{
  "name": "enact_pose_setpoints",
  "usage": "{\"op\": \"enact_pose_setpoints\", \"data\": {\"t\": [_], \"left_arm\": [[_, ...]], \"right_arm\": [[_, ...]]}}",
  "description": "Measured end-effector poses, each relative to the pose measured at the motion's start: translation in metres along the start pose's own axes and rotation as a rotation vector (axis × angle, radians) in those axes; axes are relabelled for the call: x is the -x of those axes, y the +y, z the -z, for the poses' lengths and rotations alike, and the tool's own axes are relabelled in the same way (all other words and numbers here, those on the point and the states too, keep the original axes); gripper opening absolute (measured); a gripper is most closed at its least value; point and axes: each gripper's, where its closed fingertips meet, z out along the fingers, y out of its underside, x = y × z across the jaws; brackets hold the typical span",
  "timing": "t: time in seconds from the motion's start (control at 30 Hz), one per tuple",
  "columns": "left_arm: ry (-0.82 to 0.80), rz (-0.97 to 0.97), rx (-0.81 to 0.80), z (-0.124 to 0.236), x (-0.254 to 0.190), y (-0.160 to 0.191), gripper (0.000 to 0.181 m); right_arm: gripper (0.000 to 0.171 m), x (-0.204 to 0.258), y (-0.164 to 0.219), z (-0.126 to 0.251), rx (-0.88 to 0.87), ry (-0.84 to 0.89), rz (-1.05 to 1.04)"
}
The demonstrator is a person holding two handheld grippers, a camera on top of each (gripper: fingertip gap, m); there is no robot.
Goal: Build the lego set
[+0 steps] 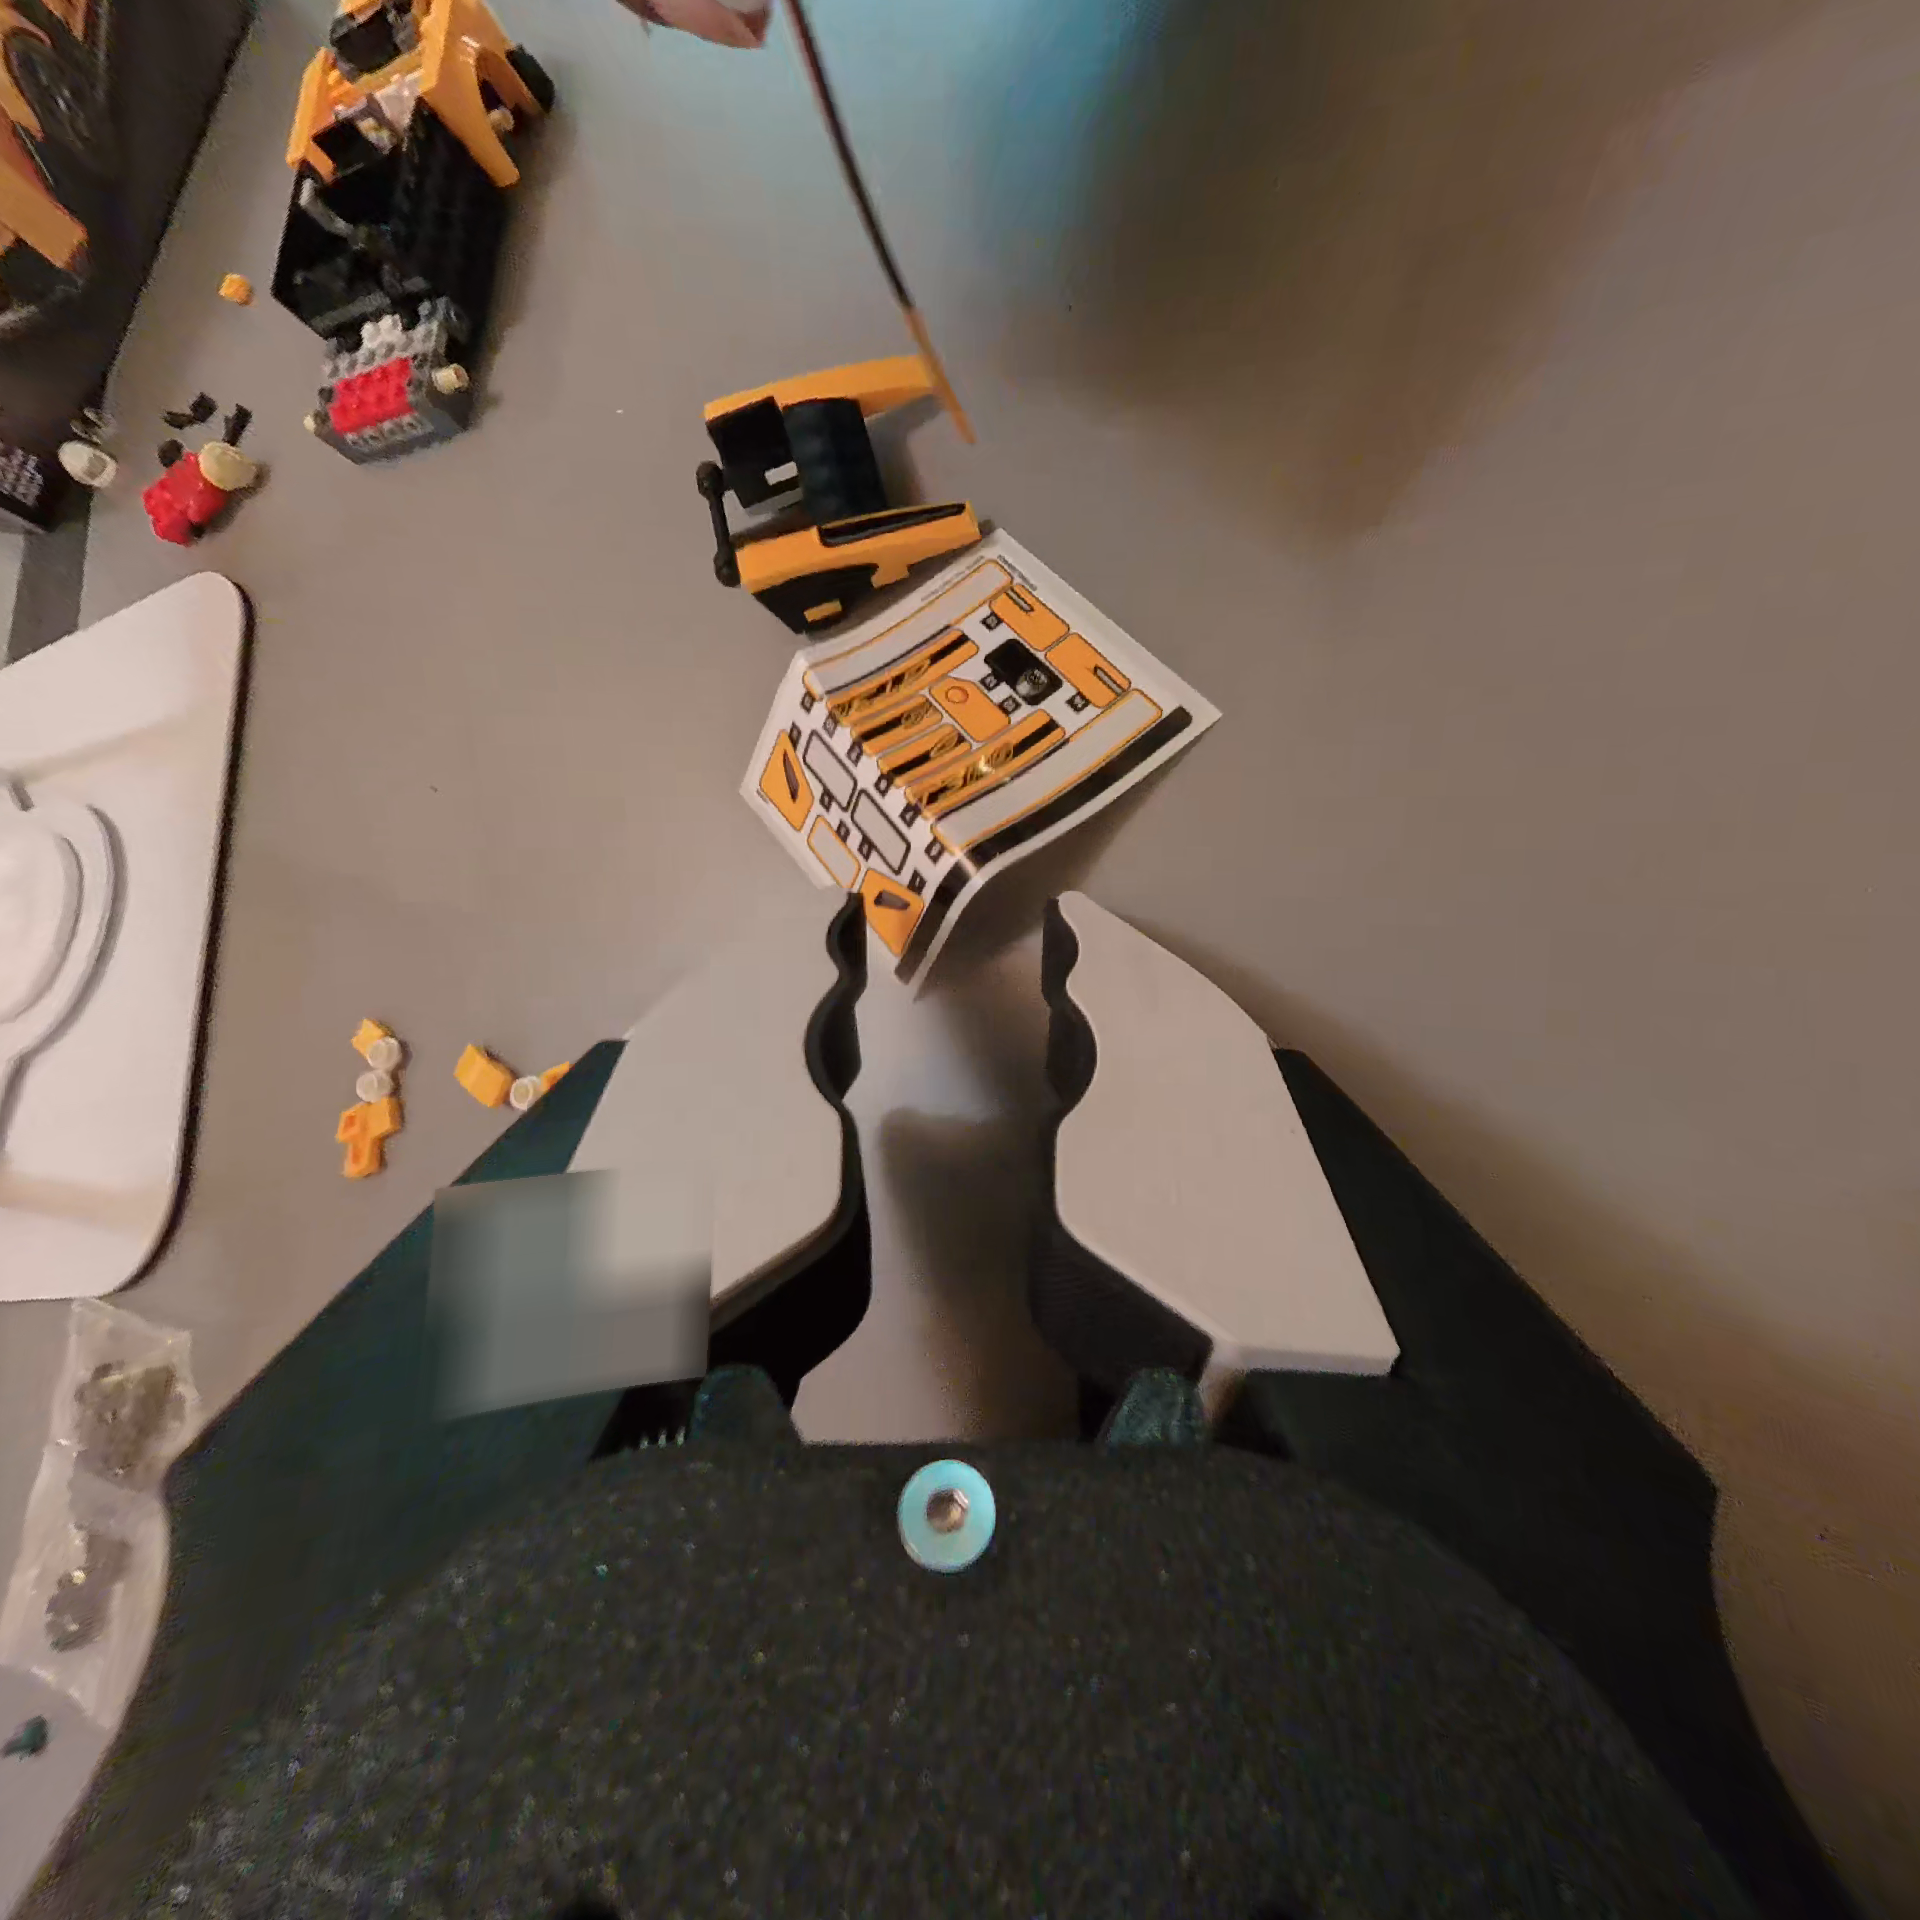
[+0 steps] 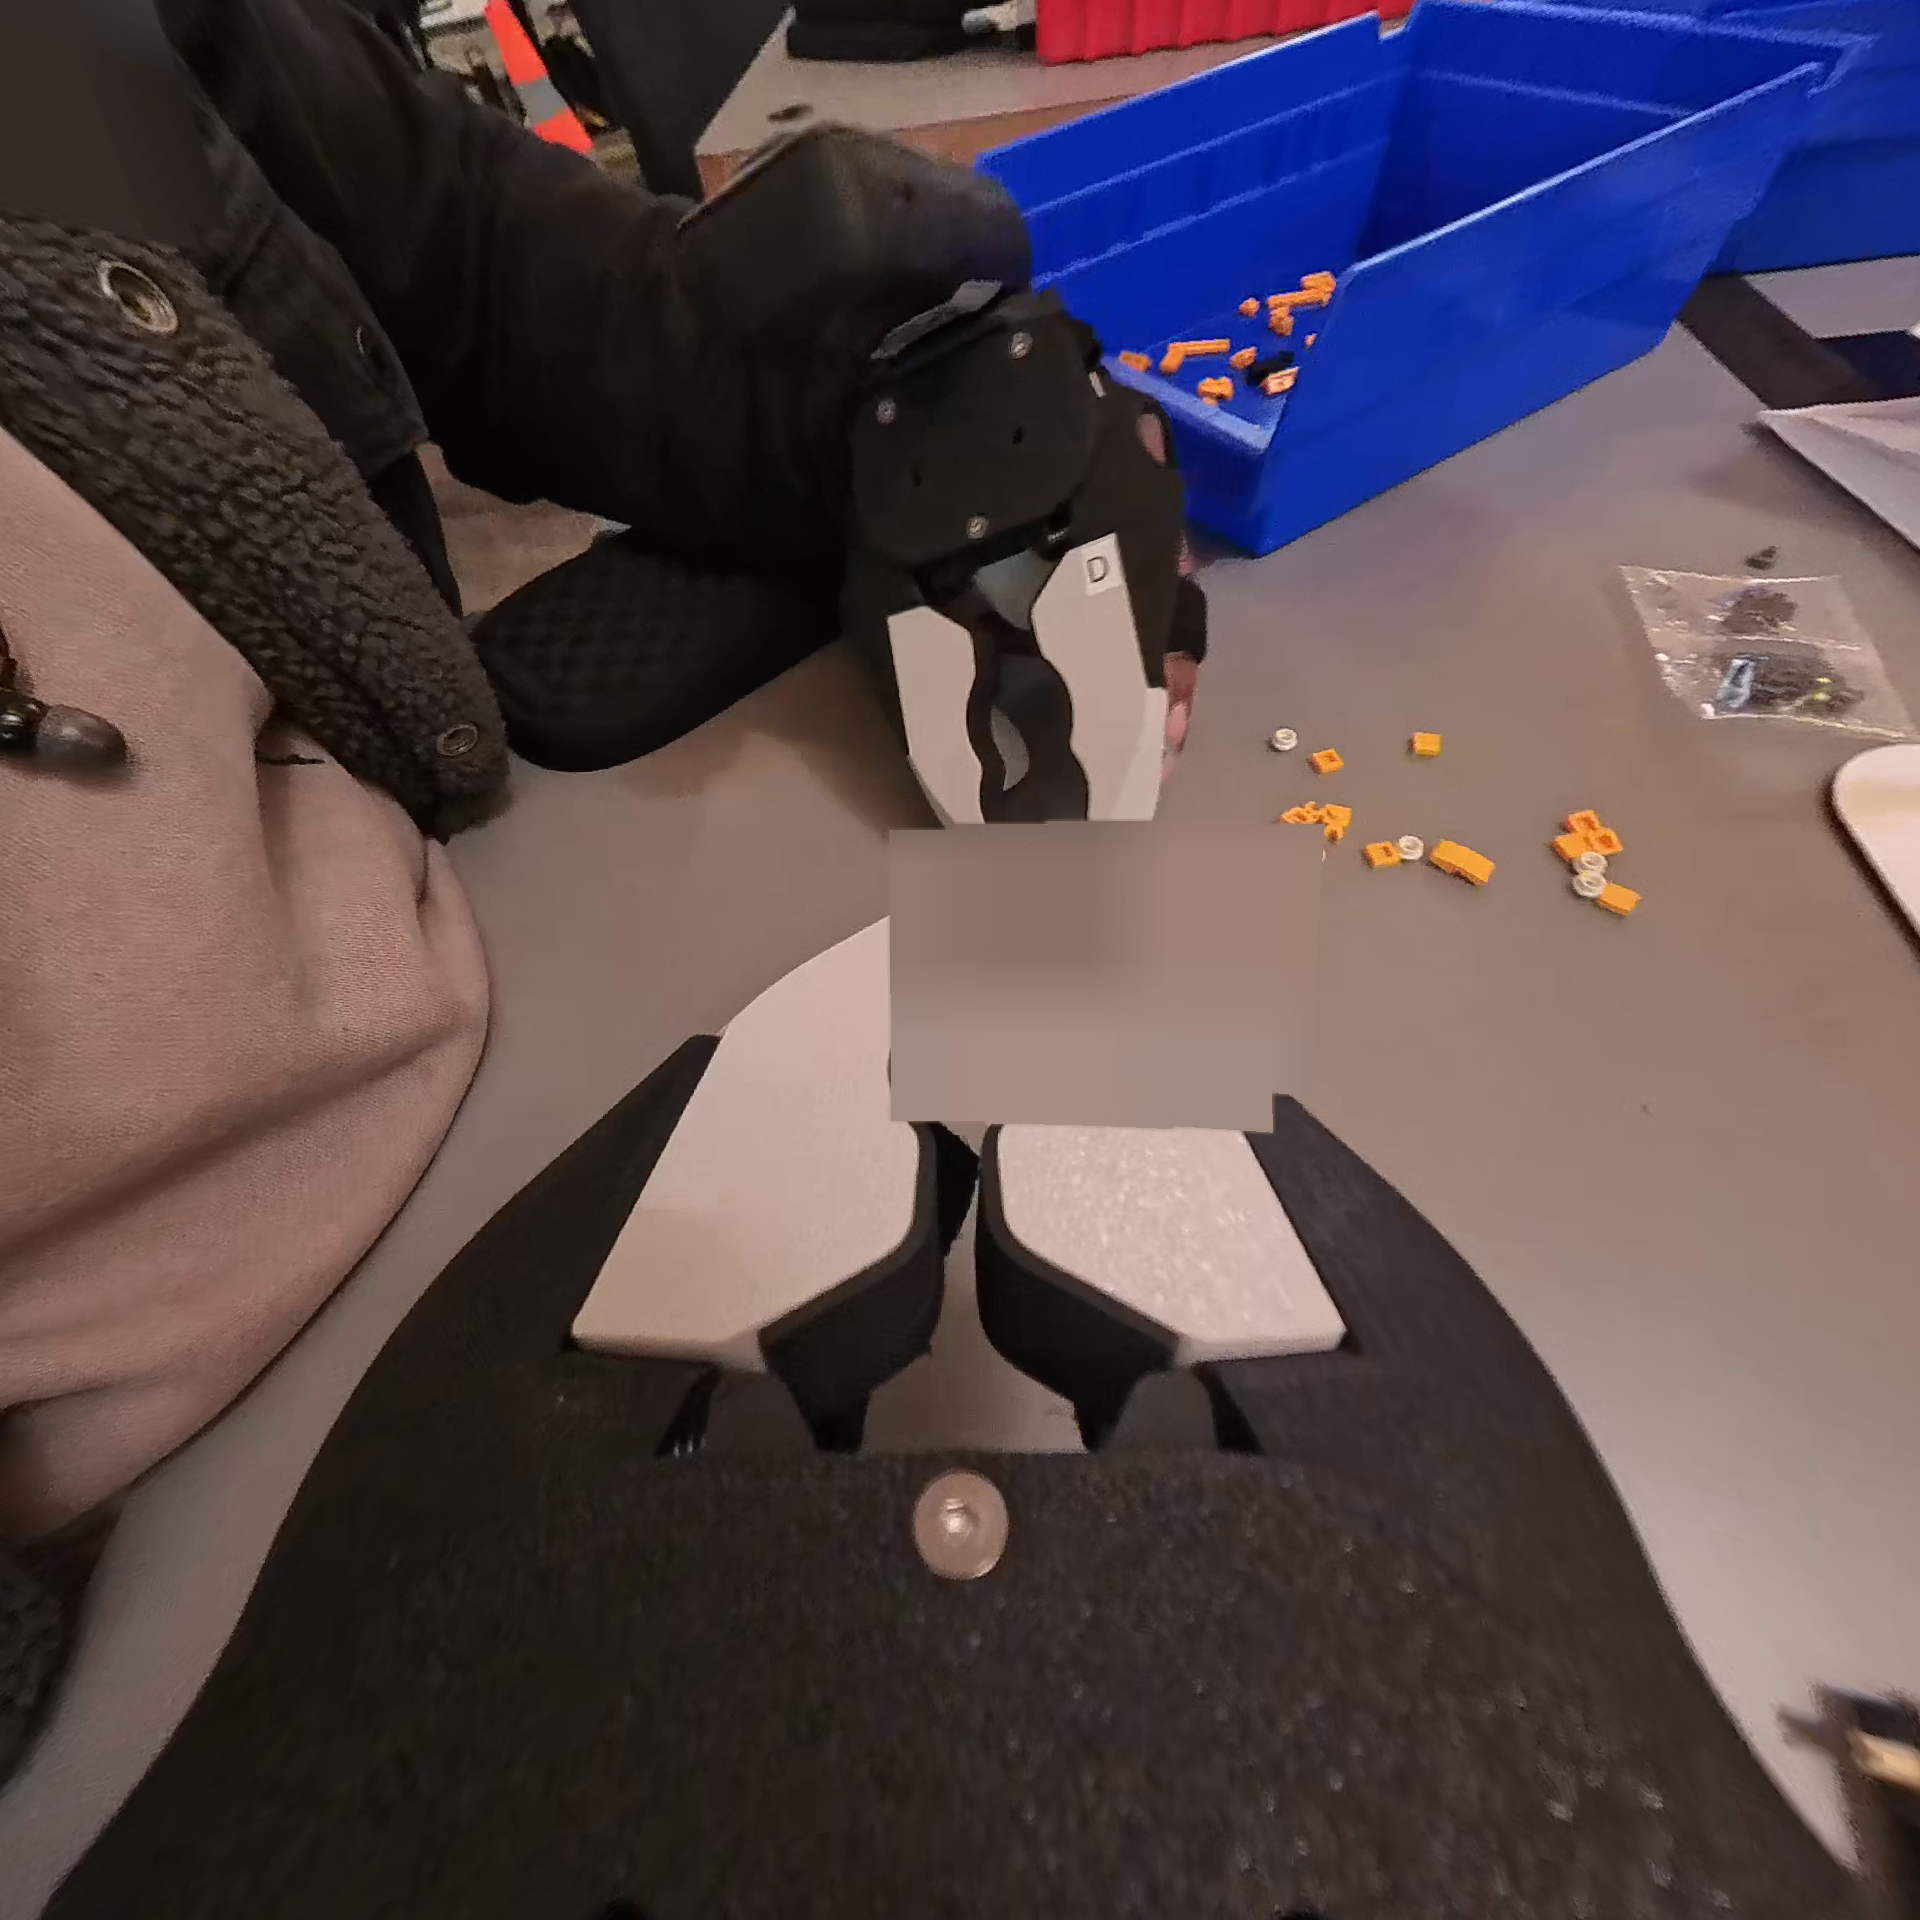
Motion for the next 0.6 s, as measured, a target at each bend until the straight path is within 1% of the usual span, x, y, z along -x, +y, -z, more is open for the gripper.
{"op": "enact_pose_setpoints", "data": {"t": [0.03,0.1,0.17,0.23,0.33,0.4,0.5,0.6], "left_arm": [[-0.016,-0.016,0.001,-0.002,0.001,-0.002,0.027],[-0.075,-0.051,0.003,-0.003,0.006,-0.007,0.0],[-0.147,-0.071,0.026,0.001,0.02,-0.013,0.0],[-0.236,-0.086,0.036,0.012,0.044,-0.023,0.0],[-0.385,-0.103,0.045,0.027,0.098,-0.043,0.0],[-0.492,-0.127,0.033,0.026,0.139,-0.054,0.0],[-0.662,-0.19,0.088,0.006,0.201,-0.042,0.0],[-0.782,-0.257,0.22,-0.023,0.254,-0.012,0.0]], "right_arm": [[0.0,-0.001,0.0,0.004,-0.01,0.009,-0.003],[0.0,-0.004,0.0,0.014,-0.027,0.037,-0.001],[0.0,-0.009,-0.001,0.026,-0.042,0.077,-0.005],[0.0,-0.015,-0.002,0.041,-0.066,0.125,-0.008],[0.0,-0.027,-0.004,0.064,-0.105,0.206,-0.017],[0.0,-0.034,-0.005,0.077,-0.138,0.249,-0.026],[0.0,-0.04,-0.004,0.088,-0.173,0.264,-0.052],[0.0,-0.044,-0.001,0.093,-0.201,0.261,-0.083]]}}
